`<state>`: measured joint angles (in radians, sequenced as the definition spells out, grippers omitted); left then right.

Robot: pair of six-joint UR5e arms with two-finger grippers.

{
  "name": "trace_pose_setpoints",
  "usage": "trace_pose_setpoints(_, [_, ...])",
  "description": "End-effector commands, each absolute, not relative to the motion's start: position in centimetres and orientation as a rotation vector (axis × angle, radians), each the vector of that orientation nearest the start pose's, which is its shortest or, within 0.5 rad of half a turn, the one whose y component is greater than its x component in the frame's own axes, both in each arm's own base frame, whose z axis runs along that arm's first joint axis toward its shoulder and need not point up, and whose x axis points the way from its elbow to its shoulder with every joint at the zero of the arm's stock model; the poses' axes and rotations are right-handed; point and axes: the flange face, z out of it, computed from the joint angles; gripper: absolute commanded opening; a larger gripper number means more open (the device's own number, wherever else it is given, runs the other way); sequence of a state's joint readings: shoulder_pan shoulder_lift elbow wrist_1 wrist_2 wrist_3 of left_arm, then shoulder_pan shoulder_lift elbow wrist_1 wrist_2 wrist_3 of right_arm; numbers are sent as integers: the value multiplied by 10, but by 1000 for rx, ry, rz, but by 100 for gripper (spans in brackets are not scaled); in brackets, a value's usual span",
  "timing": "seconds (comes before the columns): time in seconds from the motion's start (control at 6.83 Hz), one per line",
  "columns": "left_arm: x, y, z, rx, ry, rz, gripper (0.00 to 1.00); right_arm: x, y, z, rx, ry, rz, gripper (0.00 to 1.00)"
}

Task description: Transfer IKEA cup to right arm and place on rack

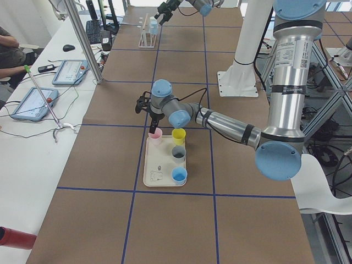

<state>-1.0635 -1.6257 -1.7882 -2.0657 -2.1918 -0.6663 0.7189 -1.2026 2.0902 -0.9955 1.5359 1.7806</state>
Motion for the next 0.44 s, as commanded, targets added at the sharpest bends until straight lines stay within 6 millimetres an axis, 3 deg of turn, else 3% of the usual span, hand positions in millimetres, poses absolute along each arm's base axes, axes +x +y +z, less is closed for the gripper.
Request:
trace_pose_setpoints(0.0, [193, -522, 491, 278, 873, 94, 100, -302, -440, 163, 408, -1459, 776, 100])
trace_pose_setpoints(0.29, [201, -534, 507, 260, 864, 93, 100, -307, -442, 166, 419, -1447, 786, 100])
